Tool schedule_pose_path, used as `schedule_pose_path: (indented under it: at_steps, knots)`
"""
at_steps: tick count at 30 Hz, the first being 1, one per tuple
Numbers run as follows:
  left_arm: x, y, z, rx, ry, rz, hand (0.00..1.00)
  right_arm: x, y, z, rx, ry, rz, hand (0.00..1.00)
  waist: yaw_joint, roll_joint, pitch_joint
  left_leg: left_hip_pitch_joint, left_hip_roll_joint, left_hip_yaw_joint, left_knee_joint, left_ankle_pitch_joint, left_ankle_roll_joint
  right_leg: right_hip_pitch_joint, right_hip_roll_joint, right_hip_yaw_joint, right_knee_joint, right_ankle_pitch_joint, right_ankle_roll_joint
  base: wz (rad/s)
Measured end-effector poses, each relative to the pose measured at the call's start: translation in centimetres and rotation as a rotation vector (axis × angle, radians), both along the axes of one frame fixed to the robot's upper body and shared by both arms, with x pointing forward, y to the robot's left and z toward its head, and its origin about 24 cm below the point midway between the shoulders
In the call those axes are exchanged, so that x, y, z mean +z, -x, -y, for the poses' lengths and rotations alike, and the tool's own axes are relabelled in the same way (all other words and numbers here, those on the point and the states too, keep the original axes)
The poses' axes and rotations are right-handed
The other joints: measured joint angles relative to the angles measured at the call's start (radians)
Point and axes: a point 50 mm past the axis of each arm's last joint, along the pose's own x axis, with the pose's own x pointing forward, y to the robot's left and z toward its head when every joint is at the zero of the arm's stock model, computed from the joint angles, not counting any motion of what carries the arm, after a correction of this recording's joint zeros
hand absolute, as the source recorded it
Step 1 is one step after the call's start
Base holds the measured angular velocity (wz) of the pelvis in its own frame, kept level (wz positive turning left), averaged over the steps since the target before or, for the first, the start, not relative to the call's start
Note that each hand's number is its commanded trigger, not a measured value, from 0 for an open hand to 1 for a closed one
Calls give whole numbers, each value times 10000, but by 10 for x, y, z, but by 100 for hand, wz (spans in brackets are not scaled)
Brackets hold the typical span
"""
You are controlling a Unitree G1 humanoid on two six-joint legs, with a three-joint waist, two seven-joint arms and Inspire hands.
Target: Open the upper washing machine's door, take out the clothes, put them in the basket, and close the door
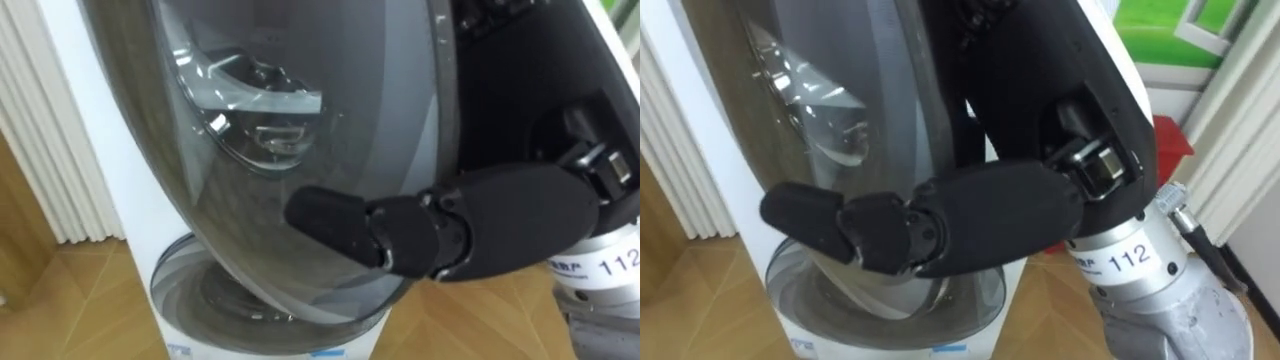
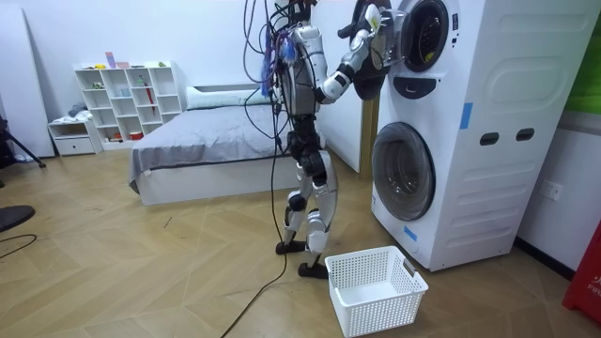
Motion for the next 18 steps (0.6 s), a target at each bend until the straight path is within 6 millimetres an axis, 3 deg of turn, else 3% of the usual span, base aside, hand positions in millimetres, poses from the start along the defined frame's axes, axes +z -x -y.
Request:
schedule_pose_path:
  at_steps: [2,6,10,18]
  knots:
    - [0,3,-2,-83,-98,-160,0,-2,-1,-2,100,-288,-38,0,106,-141,43,-63,35,-106,13,79,-85,-3,-6,-164,44,-81,-87,20]
    - [-1,3,-1,-176,-137,-171,0,-6,-5,-4,258,-823,-248,0,257,-248,28,-238,69,-207,47,240,-178,-7,-29,-508,13,-153,-167,28]
    - [0,0,-1,-168,-216,-12,0,-10,-7,-8,616,-1202,-324,0,710,-390,11,-460,30,-118,20,583,-149,-35,-120,-848,-90,-192,-209,27]
    - [2,-3,0,-203,-247,148,0,-13,-5,-40,2733,-777,-447,0,1561,-695,-133,-749,27,-136,5,802,-337,5,-154,-1412,-133,-296,-316,30]
